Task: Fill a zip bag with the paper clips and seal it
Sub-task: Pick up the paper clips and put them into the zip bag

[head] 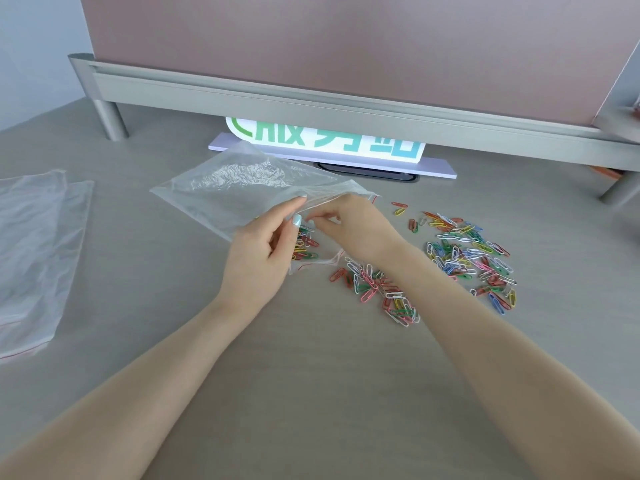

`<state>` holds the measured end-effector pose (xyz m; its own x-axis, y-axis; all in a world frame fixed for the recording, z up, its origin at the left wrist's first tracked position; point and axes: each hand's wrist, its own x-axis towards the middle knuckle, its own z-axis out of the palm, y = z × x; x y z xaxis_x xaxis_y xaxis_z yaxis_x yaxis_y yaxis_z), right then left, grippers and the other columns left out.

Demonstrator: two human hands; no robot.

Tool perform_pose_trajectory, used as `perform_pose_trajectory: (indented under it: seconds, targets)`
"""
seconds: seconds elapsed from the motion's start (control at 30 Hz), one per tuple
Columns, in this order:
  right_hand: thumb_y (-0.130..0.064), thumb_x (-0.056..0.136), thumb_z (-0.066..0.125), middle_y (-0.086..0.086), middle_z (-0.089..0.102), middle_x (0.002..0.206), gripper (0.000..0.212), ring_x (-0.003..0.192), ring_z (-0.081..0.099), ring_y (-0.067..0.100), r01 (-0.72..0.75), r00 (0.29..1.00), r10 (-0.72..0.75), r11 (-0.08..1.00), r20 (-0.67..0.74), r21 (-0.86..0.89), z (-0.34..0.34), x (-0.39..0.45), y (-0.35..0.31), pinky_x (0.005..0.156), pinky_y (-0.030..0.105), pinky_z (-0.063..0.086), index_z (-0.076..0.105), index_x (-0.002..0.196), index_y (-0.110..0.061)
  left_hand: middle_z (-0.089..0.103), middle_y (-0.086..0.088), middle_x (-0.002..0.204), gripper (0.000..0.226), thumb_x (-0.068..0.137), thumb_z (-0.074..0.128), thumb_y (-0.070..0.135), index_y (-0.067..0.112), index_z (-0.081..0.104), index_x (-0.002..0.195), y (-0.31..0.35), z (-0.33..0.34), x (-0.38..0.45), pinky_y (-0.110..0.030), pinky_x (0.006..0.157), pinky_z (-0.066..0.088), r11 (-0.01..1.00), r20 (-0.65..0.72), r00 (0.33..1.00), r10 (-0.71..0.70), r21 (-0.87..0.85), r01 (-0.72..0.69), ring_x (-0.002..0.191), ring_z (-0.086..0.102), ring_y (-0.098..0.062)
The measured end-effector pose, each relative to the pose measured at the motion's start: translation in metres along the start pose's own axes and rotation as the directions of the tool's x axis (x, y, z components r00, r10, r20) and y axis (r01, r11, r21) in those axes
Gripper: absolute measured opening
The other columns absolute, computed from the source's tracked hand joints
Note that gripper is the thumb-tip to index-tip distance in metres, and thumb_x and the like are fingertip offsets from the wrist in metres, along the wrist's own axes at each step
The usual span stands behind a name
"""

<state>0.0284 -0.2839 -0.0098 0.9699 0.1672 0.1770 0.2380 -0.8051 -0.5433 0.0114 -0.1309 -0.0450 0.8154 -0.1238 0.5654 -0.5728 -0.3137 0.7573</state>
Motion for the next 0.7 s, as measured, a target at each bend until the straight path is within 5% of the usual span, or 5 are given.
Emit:
perform_pose_trajectory:
  seconds: [0.17,0.27,0.47,0.7]
  targets:
    - [-0.020,0.087,0.055,-0.006,0.065,0.089,0.016,0.084,0.059,0.013,-0.040,0.999,0.039,0.995,-0.014,-0.096,-0.026,-0.032,0.017,0.079,0.031,0.048,0.070,0.089,-0.016,0.057,-0.007,0.065,0.034,0.090,0.046,0.014,0.019,0.059,0.121,0.000,0.001,-0.001,-0.010,0.053,0.031,1.000,0.008,1.000,0.005,-0.006,-0.005,0.050,0.039,-0.003]
    - [-0.030,0.084,0.059,-0.017,0.059,0.093,0.016,0.088,0.056,0.006,-0.092,0.991,0.101,0.991,0.091,-0.096,-0.035,-0.053,0.034,0.078,0.023,0.043,0.069,0.096,-0.024,0.054,0.014,0.061,0.034,0.090,0.045,0.017,0.022,0.059,0.120,-0.002,0.002,-0.001,-0.012,0.054,0.033,1.000,0.006,1.000,-0.009,-0.020,0.009,0.050,0.037,-0.004]
    - [-0.059,0.068,0.066,-0.019,0.039,0.122,0.073,0.116,0.032,0.002,-0.077,0.947,0.141,0.972,0.287,-0.222,-0.053,-0.080,0.060,0.099,0.022,0.024,0.041,0.133,-0.039,0.051,0.013,0.061,0.032,0.090,0.043,0.021,0.035,0.056,0.117,-0.002,0.003,-0.002,-0.026,0.057,0.039,1.000,0.014,1.000,-0.018,-0.019,0.018,0.053,0.043,-0.021]
    - [-0.066,0.062,0.068,-0.020,0.029,0.126,0.087,0.120,0.023,0.004,-0.031,0.942,0.124,0.957,0.312,-0.288,-0.052,-0.093,0.071,0.104,0.025,0.021,0.031,0.137,-0.042,0.049,-0.017,0.063,0.031,0.091,0.044,0.022,0.035,0.055,0.117,0.002,0.002,-0.002,-0.036,0.055,0.041,0.999,0.007,0.999,-0.038,-0.024,0.038,0.051,0.043,-0.028]
